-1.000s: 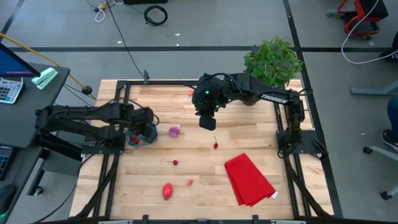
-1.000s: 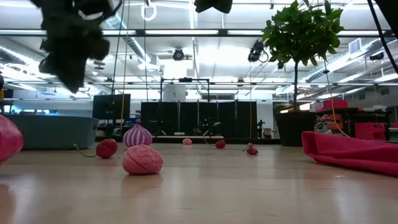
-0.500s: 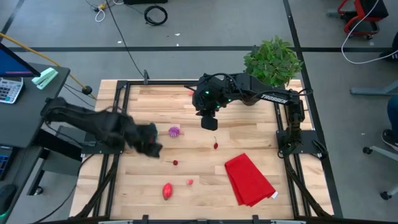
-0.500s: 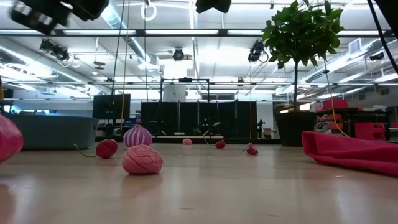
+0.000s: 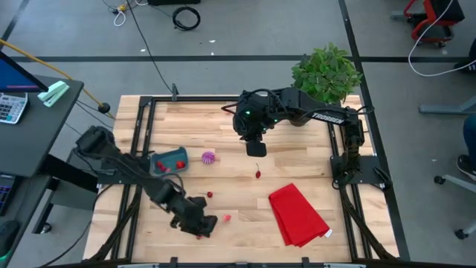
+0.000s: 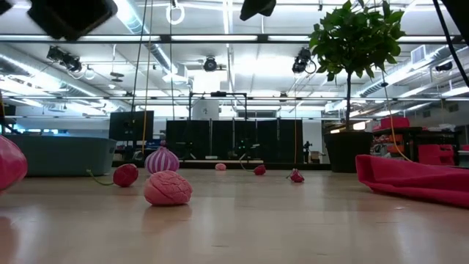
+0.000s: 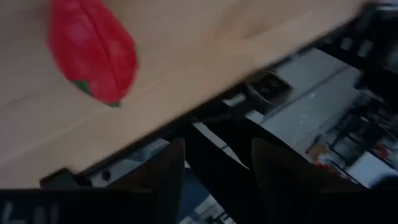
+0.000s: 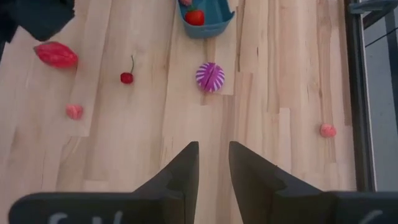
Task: Pick and placing Produce into tupperware
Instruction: Put the red dragonfruit into the blue bin
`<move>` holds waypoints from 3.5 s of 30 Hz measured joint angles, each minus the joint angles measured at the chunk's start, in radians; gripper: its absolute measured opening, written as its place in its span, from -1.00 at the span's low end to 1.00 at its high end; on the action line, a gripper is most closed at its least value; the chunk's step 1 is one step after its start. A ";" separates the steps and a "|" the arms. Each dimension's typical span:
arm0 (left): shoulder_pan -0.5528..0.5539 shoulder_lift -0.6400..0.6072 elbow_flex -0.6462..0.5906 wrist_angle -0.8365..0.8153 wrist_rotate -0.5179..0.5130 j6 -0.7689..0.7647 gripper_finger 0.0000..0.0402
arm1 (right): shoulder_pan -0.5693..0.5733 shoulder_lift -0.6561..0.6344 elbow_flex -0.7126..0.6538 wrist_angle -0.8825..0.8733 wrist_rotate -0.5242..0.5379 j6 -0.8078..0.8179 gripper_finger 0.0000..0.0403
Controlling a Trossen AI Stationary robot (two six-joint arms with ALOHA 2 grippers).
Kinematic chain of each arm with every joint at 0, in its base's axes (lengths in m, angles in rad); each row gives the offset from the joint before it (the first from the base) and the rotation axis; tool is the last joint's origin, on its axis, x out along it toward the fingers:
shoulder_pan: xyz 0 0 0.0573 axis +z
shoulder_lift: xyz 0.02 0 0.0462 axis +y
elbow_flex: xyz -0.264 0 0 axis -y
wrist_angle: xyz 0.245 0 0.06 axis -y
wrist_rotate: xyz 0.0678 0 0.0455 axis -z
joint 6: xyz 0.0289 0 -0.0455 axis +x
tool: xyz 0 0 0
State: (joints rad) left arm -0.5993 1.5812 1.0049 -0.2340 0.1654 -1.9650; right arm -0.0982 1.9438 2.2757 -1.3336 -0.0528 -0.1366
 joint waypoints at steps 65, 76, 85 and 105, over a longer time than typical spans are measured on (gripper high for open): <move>0.012 0.069 -0.001 -0.222 0.004 0.099 0.32 | 0.000 0.000 0.001 0.026 0.000 0.004 -0.56; -0.014 0.117 -0.001 -0.177 0.007 0.038 0.40 | -0.013 0.000 0.001 0.026 -0.001 0.002 -0.56; -0.009 0.169 -0.001 -0.158 0.004 0.044 0.39 | -0.036 0.000 0.001 0.041 0.000 0.004 -0.57; 0.034 0.212 0.000 -0.179 0.011 0.138 0.14 | -0.044 0.000 0.001 0.060 0.000 0.014 -0.57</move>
State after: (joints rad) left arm -0.5650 1.7931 1.0046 -0.4132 0.1761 -1.8272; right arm -0.1421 1.9438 2.2765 -1.2739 -0.0532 -0.1230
